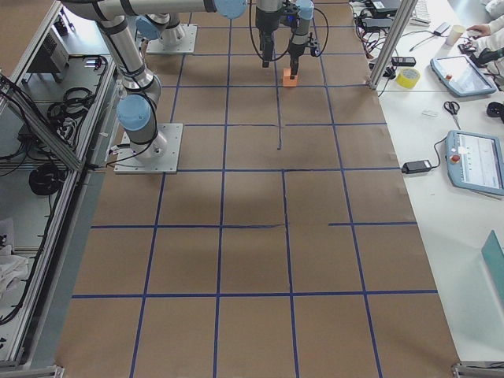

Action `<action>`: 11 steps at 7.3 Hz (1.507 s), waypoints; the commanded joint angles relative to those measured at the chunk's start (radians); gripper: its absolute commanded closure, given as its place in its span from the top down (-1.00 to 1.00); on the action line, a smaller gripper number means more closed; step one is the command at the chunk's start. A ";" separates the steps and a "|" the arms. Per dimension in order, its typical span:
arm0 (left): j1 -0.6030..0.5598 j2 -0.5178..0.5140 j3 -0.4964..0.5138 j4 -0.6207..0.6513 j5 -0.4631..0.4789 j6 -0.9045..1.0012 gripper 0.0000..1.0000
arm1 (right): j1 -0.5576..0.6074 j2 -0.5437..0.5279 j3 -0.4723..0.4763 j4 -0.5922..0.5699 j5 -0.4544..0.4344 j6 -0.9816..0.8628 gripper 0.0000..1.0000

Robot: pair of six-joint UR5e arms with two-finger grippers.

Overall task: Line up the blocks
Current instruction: 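Carry the orange cube with the left gripper toward the pink cube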

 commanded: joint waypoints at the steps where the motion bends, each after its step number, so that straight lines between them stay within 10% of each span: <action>1: 0.001 -0.001 -0.011 0.002 -0.003 -0.004 0.80 | 0.000 0.001 0.009 -0.004 0.002 0.000 1.00; 2: 0.000 -0.002 -0.013 0.002 -0.003 -0.007 0.24 | 0.000 0.001 0.009 -0.004 -0.009 0.000 1.00; 5: 0.000 0.010 -0.031 0.055 0.001 -0.048 -0.41 | 0.000 -0.002 0.009 -0.004 -0.009 0.003 1.00; 11: 0.338 0.197 -0.021 -0.048 0.043 0.123 -1.00 | 0.000 -0.002 0.010 -0.001 -0.006 0.002 1.00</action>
